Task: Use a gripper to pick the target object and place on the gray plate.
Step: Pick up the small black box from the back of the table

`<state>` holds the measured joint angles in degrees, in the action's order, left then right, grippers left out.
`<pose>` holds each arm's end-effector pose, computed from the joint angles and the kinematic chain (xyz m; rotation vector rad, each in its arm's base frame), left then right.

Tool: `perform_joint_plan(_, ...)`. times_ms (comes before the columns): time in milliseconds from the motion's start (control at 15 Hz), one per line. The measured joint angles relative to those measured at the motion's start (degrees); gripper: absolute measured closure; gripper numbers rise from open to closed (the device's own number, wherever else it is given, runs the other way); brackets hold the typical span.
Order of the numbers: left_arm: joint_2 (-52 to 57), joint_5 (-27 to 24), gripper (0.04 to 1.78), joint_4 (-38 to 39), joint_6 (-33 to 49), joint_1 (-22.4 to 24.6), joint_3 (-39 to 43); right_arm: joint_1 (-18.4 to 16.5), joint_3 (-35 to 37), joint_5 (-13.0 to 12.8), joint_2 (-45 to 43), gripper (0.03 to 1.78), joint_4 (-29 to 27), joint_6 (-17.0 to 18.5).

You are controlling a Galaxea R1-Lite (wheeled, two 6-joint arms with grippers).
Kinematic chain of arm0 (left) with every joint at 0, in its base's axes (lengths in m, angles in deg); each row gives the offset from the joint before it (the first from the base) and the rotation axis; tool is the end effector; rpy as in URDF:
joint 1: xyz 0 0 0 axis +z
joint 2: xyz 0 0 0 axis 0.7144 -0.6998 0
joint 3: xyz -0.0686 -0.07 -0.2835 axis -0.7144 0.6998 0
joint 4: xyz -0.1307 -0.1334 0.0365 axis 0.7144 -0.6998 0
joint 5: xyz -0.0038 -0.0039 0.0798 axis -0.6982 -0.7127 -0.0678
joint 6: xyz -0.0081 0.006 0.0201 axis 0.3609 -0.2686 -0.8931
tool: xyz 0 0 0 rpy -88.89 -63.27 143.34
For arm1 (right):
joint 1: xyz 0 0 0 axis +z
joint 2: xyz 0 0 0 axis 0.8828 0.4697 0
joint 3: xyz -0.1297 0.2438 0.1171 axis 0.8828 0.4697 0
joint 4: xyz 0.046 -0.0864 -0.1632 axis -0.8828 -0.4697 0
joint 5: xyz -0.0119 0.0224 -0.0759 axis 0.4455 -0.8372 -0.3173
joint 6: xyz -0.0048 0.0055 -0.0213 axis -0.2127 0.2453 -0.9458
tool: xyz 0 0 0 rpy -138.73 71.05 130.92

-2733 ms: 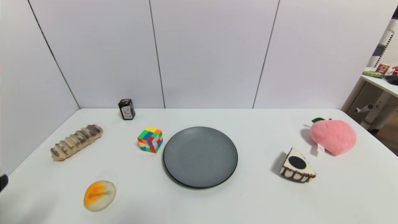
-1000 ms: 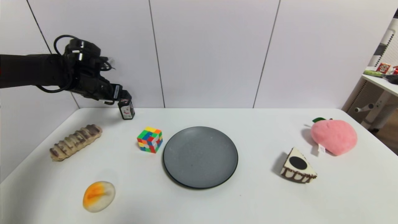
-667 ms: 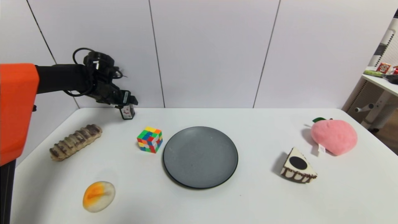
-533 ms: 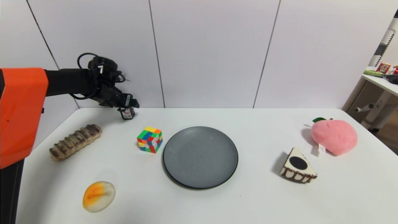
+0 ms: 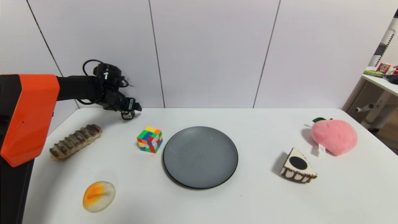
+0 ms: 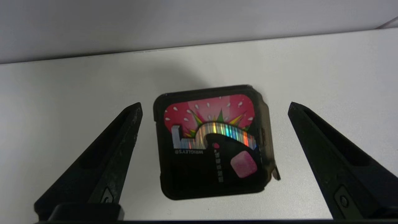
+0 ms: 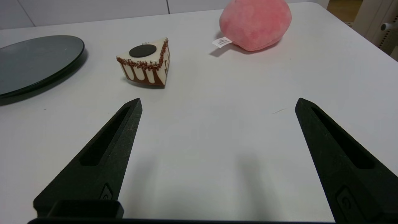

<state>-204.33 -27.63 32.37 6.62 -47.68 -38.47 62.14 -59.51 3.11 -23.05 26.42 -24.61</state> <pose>0.4748 -0.0178 0.1629 0.0584 0.6896 -0.0735 -0.0229 -0.0004 0.0765 0.0775 -0.0089 -0.0153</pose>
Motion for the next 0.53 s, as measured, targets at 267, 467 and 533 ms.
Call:
perform_joint_plan(267, -0.2, 0.0, 0.77, 0.4, 0.0, 0.0, 0.0, 0.0, 0.0, 0.0, 0.0, 0.11, 0.0, 0.0)
perform_joint_plan(467, -0.2, 0.1, 1.03, 0.5, 0.0, 0.0, 0.0, 0.0, 0.0, 0.0, 0.0, 0.11, 0.0, 0.0)
perform_joint_plan(533, -0.2, 0.1, 1.03, 0.5, 0.1, 0.0, 0.0, 0.0, 0.0, 0.0, 0.0, 0.11, 0.0, 0.0)
